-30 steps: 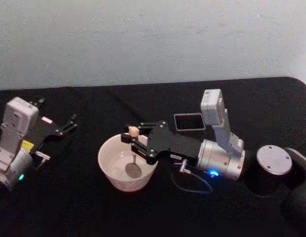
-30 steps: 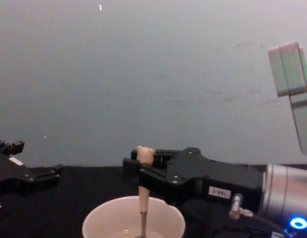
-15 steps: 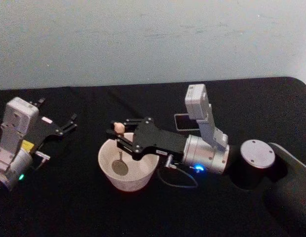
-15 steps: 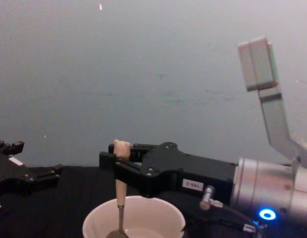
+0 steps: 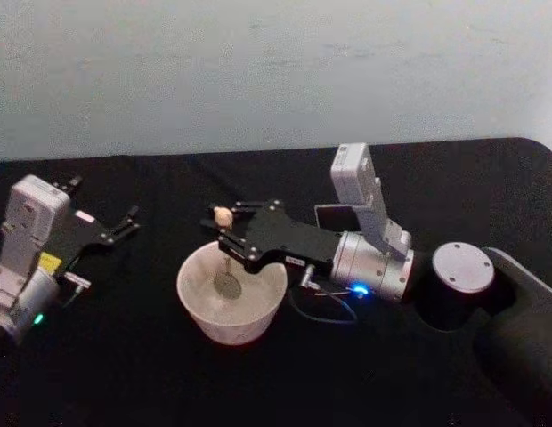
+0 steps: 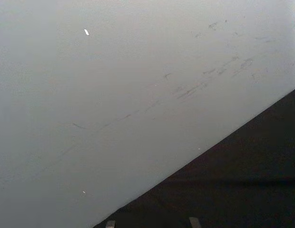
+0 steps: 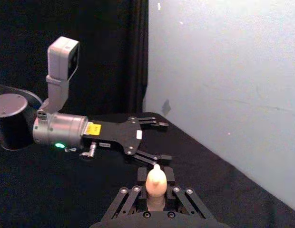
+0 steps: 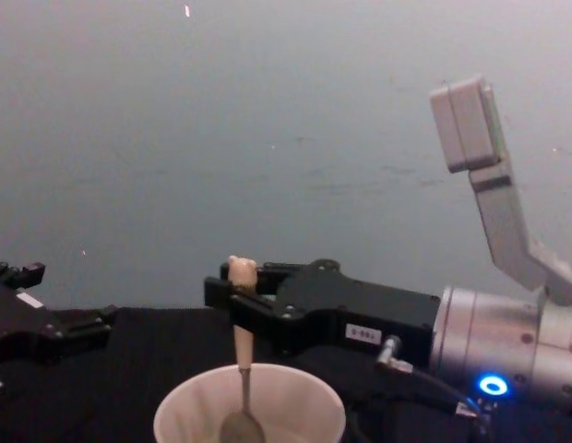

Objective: Pick up the stirring spoon with one hand, stir inside the cup, then place it back in its original position.

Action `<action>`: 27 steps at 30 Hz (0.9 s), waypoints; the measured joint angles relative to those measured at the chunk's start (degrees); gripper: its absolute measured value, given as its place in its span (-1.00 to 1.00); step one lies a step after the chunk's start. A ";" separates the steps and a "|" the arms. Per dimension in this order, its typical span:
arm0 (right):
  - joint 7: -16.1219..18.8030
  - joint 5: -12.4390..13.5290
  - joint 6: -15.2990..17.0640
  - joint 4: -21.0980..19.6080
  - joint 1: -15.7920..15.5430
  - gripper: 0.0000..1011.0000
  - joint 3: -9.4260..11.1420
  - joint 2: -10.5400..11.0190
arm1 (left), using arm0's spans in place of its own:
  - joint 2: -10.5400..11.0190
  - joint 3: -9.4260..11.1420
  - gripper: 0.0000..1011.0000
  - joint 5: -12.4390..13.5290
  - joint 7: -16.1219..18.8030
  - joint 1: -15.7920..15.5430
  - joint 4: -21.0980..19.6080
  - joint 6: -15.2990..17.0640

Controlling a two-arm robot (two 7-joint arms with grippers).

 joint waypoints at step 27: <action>0.18 1.32 1.75 -7.75 -5.18 -0.58 1.68 4.84 | 0.00 0.00 0.98 0.00 0.00 0.00 0.00 0.00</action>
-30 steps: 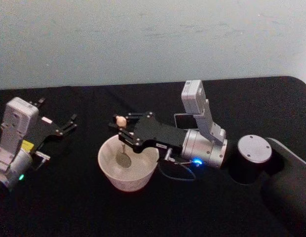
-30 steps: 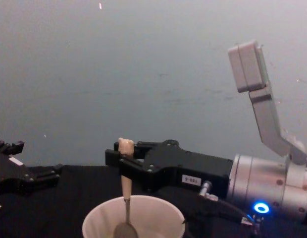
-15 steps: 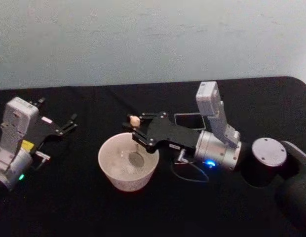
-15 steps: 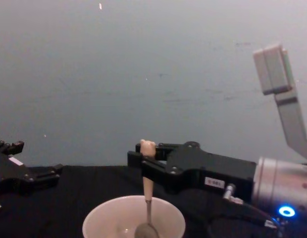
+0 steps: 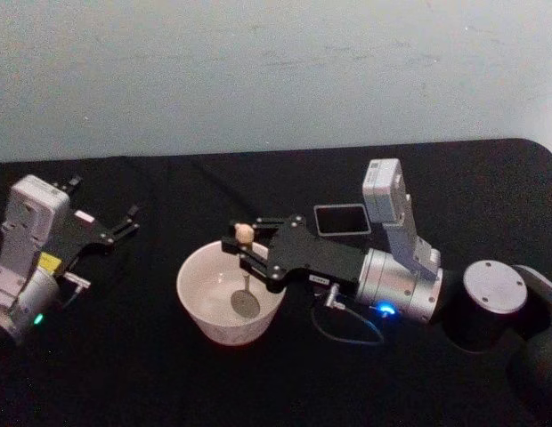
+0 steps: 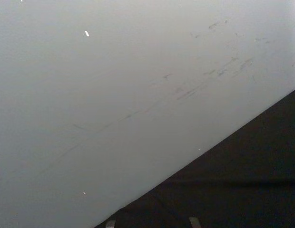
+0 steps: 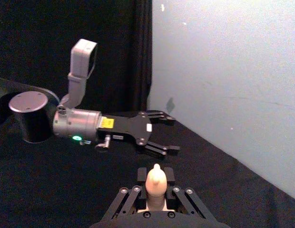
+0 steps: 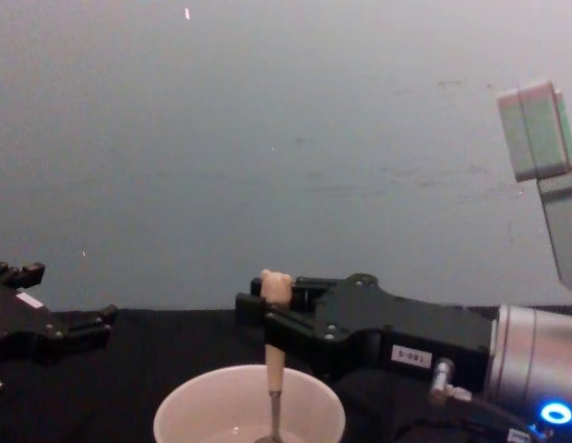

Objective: Pick up the stirring spoon with one hand, stir inside the cup, then place it back in its original position.

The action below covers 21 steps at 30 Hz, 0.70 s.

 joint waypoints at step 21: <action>1.65 -0.06 -0.17 4.19 3.26 -0.58 -3.09 -3.91 | 0.00 0.00 0.98 0.00 0.00 0.00 0.00 0.00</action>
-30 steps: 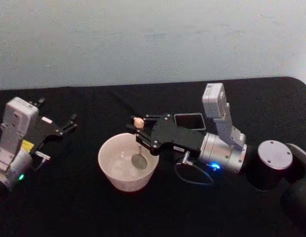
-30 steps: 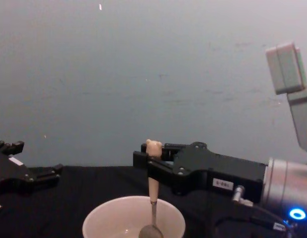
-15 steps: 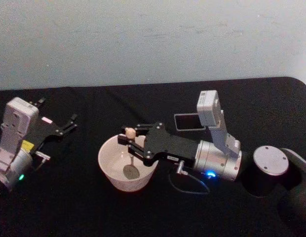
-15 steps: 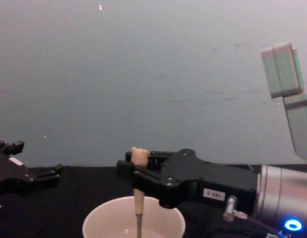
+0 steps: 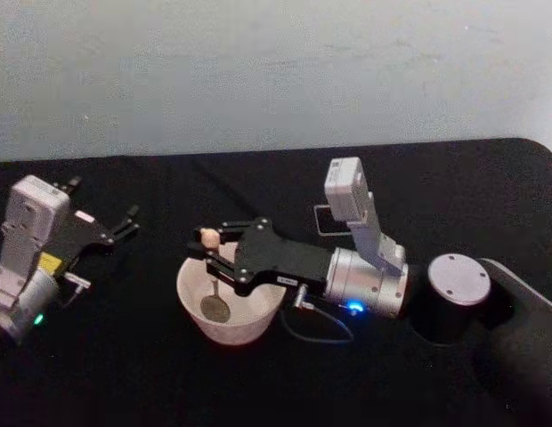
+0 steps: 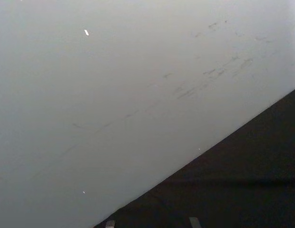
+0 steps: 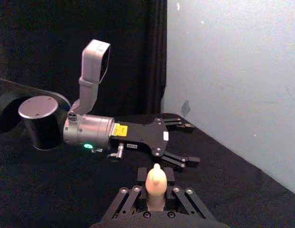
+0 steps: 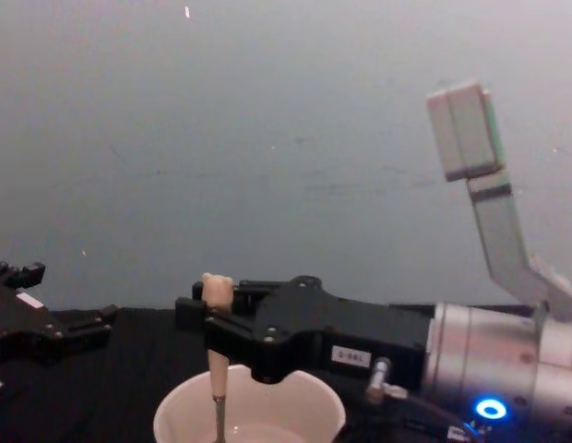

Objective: Pick up the stirring spoon with one hand, stir inside the cup, then place it back in its original position.

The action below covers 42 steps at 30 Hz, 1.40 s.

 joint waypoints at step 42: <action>-3.12 -0.85 -0.89 3.83 1.61 -0.58 3.86 -1.18 | 0.00 0.00 0.98 0.00 0.00 0.00 0.00 0.00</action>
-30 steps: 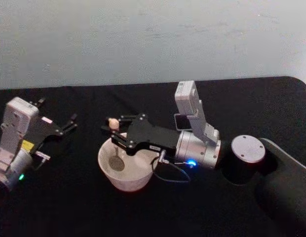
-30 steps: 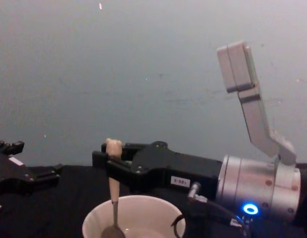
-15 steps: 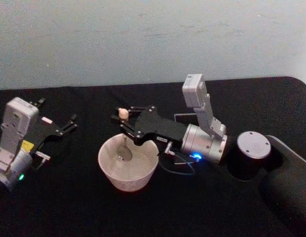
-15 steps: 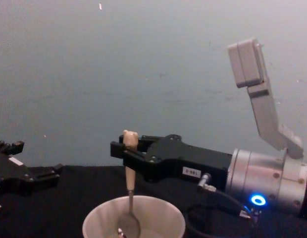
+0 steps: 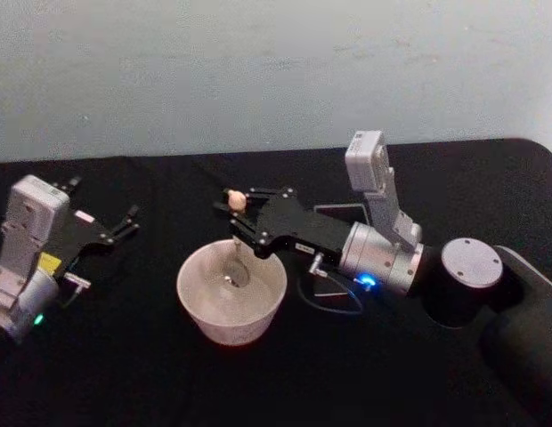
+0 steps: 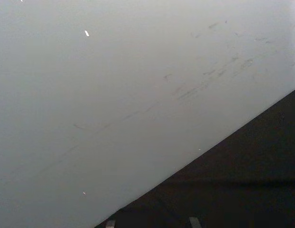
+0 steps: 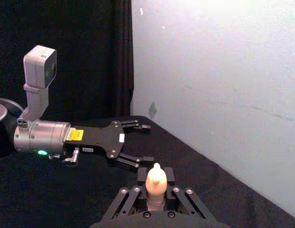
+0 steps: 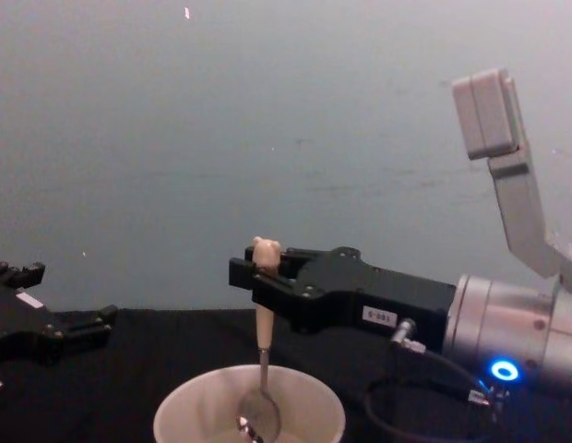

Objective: Pick up the stirring spoon with one hand, stir inside the cup, then place it back in its original position.

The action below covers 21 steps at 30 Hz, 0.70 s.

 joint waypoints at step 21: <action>-0.67 2.00 3.16 -2.44 -1.06 -0.58 0.70 0.94 | 0.00 0.00 0.98 0.00 0.00 0.00 0.00 0.00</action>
